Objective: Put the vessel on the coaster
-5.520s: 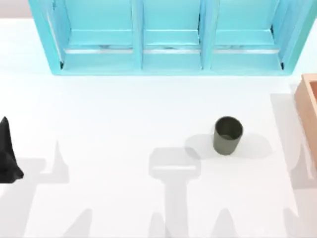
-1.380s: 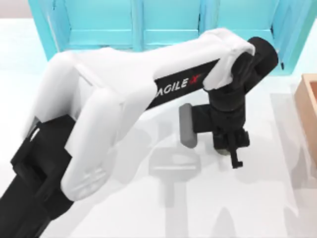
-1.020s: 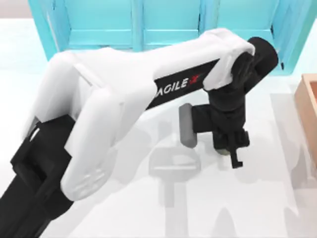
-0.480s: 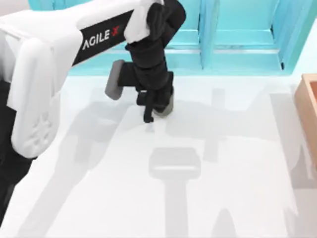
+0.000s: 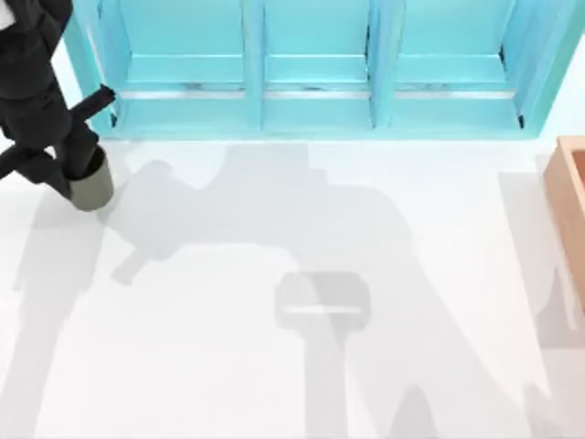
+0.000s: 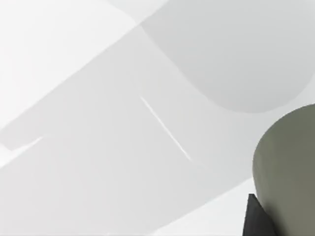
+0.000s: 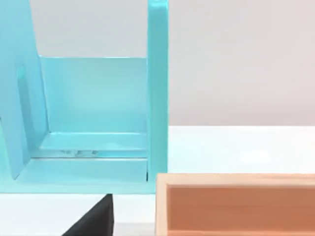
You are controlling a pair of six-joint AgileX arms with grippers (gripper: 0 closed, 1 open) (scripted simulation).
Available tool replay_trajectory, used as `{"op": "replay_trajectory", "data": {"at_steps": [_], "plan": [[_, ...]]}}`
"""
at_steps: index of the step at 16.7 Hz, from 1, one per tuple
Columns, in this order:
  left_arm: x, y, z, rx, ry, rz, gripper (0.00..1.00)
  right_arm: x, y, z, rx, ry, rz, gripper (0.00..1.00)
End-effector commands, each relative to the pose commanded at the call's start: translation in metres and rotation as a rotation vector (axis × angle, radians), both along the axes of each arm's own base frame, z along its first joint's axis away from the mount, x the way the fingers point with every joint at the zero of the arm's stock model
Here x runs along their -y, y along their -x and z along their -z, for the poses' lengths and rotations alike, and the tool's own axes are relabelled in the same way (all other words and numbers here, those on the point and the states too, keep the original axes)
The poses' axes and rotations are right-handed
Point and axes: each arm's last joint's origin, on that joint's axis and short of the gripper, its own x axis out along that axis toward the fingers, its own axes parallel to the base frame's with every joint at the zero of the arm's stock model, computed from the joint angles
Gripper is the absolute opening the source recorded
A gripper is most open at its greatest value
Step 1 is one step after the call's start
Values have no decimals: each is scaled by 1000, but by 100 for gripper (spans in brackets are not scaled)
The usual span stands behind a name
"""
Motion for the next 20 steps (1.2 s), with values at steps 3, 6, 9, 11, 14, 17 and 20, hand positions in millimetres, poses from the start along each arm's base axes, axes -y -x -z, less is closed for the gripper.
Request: {"op": "replay_trajectory", "data": {"at_steps": [3,6,9,11,14,17,20], "plan": [[-68,29,-8,-57,-8,251,0,0,0,0,0,0,0,100],[-117,66,-18,-102,8,490,0,0,0,0,0,0,0,100],[-146,104,-28,-122,28,685,0,0,0,0,0,0,0,100],[-157,126,-33,-126,37,782,0,0,0,0,0,0,0,100],[-165,148,-38,-129,46,877,0,0,0,0,0,0,0,100],[-167,156,-40,-130,49,908,0,0,0,0,0,0,0,100],[-167,156,-40,-130,49,908,0,0,0,0,0,0,0,100]]}}
